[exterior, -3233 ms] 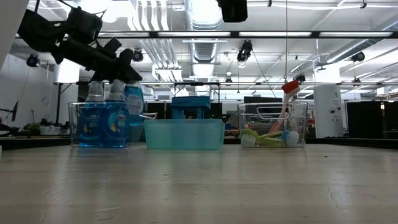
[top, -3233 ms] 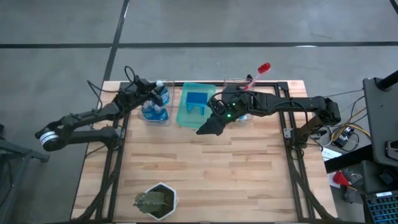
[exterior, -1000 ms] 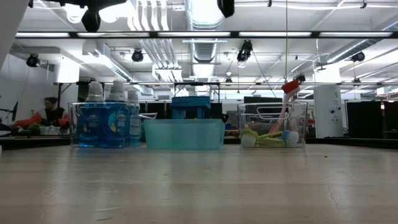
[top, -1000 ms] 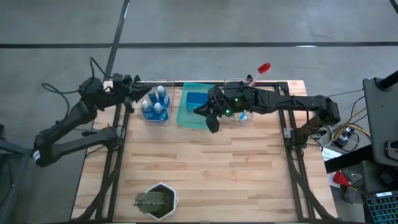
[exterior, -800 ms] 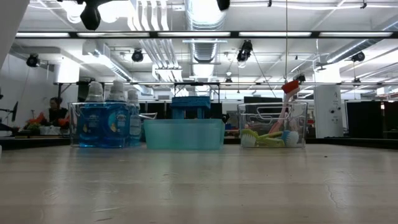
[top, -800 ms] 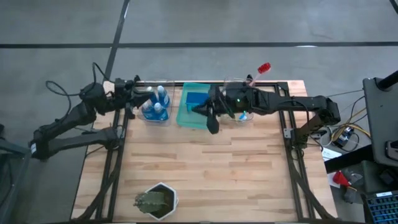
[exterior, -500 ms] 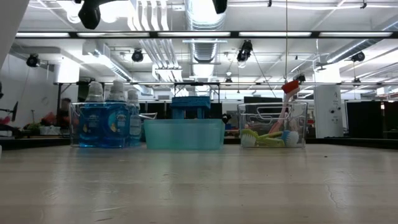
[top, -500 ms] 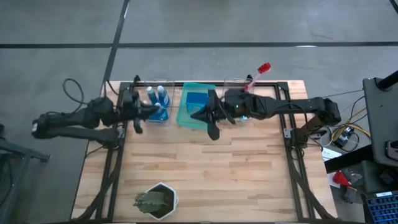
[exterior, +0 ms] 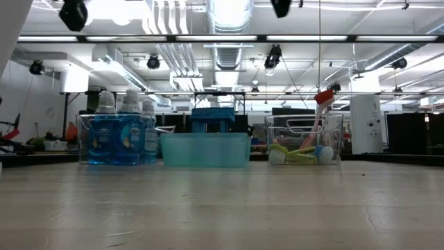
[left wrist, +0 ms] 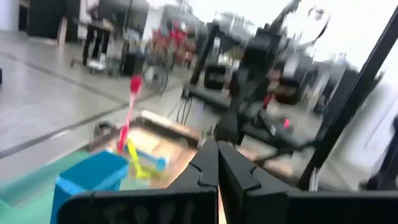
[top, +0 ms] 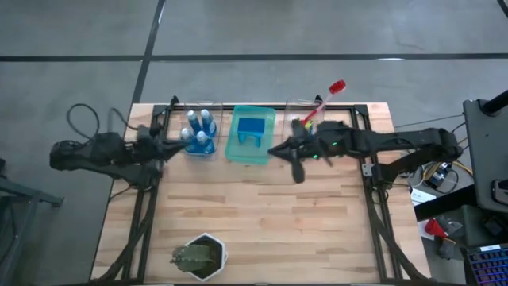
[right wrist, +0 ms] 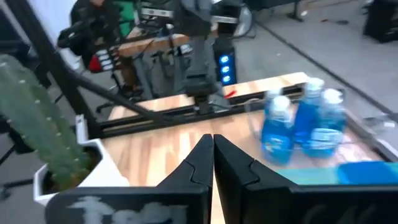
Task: Pick & Place Kitchen Sink Supplies
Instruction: Return to Home Position
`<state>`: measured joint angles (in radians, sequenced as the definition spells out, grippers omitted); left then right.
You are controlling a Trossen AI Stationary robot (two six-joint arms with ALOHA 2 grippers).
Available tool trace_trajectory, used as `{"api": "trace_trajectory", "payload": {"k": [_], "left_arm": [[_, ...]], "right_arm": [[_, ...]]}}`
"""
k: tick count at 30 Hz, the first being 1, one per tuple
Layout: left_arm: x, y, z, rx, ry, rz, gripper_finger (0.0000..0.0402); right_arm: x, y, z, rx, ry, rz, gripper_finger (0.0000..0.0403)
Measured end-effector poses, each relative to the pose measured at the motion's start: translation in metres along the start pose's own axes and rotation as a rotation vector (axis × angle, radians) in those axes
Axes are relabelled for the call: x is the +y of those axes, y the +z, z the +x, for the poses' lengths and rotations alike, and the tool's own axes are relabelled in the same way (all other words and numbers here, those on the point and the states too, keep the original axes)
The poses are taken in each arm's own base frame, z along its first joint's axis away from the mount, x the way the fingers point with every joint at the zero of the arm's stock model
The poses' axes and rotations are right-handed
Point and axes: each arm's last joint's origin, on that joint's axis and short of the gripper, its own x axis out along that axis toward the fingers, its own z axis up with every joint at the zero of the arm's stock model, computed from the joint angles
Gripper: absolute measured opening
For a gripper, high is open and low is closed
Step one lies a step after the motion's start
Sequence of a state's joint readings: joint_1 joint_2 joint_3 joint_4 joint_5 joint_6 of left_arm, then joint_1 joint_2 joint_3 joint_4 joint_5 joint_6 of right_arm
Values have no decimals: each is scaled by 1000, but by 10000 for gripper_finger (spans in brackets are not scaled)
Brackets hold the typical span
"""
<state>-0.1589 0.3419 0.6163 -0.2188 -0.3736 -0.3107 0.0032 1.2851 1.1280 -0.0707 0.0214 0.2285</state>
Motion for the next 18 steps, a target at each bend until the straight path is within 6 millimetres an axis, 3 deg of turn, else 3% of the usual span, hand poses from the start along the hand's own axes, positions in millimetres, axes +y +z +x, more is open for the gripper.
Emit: {"api": "trace_trajectory", "payload": {"k": [6,10,18], "left_arm": [[7,1,-22,14,-59,72,0],[13,-4,-27,11,18,57,0],[20,-30,-19,64,98,70,0]], "right_arm": [[-5,-14,-46,-46,2,25,8],[-8,-30,-72,-66,11,54,8],[-3,-59,-113,-190,90,20,8]]}}
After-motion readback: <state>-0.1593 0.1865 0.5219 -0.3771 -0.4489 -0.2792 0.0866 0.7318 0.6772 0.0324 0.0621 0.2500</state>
